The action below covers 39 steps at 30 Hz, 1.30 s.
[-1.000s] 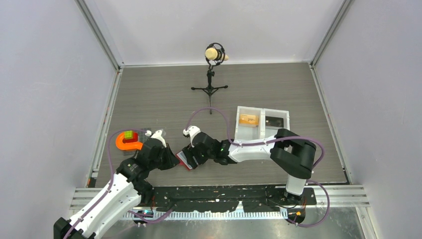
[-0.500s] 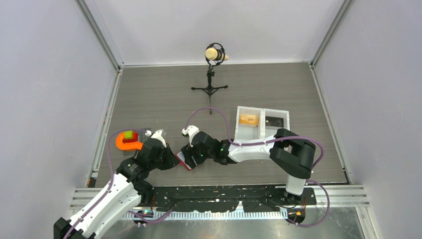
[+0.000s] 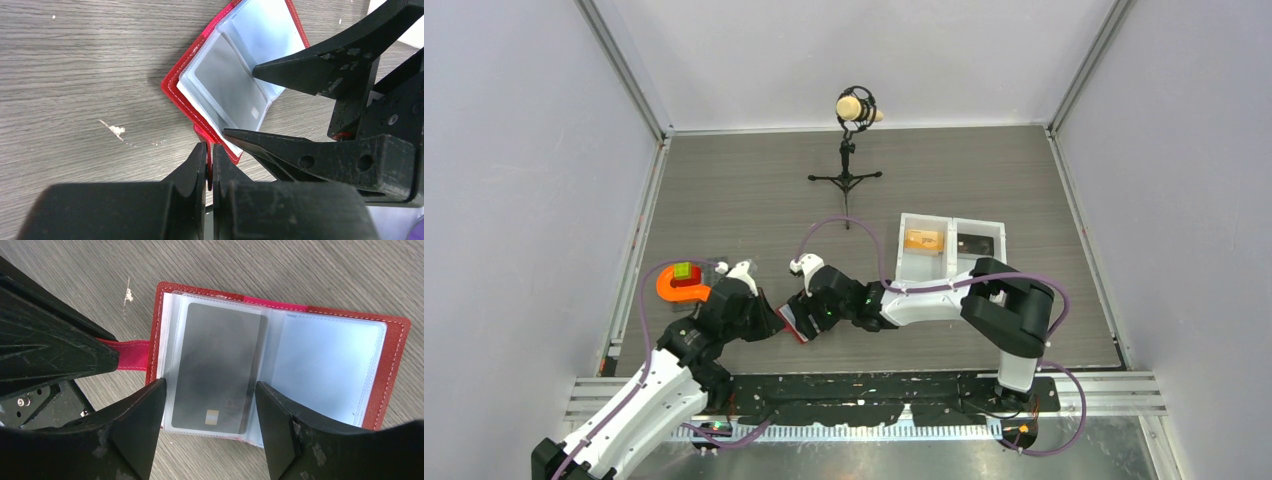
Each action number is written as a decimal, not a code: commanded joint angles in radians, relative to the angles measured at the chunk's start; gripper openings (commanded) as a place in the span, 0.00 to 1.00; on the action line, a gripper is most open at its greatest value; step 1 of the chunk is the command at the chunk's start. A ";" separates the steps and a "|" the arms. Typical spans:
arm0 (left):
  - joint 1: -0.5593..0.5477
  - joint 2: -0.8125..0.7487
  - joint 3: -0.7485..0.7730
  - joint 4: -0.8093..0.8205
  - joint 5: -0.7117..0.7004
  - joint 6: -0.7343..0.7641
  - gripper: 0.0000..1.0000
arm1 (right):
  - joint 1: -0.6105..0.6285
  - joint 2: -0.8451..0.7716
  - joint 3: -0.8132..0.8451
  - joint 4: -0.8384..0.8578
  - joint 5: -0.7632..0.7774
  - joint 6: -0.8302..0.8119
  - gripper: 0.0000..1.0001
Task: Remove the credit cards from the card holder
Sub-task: Remove the credit card from the card holder.
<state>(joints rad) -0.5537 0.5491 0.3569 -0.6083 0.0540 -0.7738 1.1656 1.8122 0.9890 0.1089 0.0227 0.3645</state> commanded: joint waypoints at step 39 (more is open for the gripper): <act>0.003 0.069 0.088 -0.100 -0.179 -0.018 0.01 | -0.099 -0.216 -0.052 -0.168 0.233 0.027 0.61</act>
<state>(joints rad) -0.5537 0.5999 0.3878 -0.6674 -0.0105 -0.7784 1.0924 1.6428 0.9371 -0.0532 0.2714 0.4053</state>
